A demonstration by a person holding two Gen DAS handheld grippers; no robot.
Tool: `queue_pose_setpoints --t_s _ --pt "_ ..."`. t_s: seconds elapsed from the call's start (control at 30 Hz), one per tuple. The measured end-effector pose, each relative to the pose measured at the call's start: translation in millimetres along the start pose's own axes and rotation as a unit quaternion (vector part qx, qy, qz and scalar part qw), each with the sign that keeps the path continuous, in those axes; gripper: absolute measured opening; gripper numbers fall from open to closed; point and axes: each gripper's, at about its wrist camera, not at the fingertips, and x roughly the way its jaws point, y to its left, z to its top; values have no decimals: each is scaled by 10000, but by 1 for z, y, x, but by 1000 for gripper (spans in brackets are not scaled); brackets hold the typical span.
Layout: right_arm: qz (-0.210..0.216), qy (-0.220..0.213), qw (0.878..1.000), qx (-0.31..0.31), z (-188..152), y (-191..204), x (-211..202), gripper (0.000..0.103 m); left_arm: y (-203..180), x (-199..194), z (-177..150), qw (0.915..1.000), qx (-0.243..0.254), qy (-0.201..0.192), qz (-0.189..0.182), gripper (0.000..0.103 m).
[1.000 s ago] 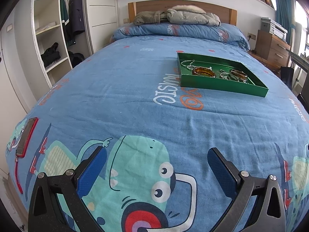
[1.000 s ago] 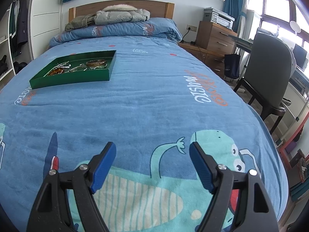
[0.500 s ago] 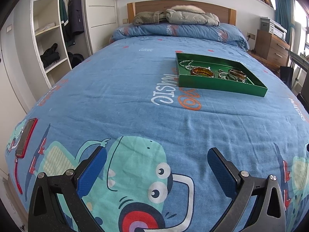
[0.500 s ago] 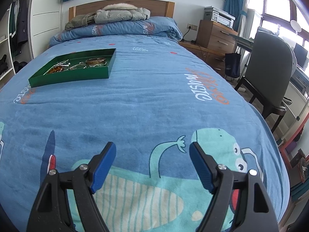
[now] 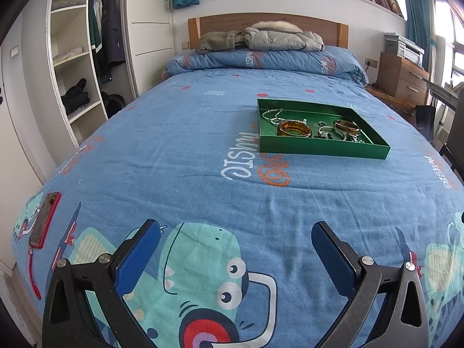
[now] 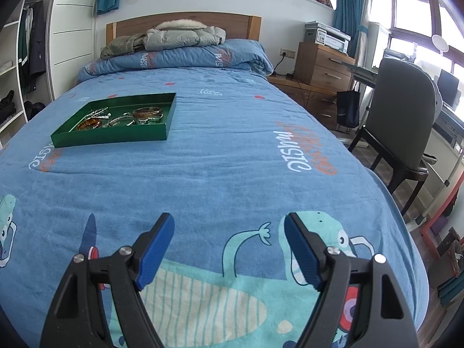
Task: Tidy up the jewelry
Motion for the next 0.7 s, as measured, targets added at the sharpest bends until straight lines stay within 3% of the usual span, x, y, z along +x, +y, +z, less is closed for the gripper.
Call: queue_pose_setpoints --t_s 0.7 --pt "86 -596 9981 123 20 -11 -70 77 -6 -71 13 9987 55 -504 -20 102"
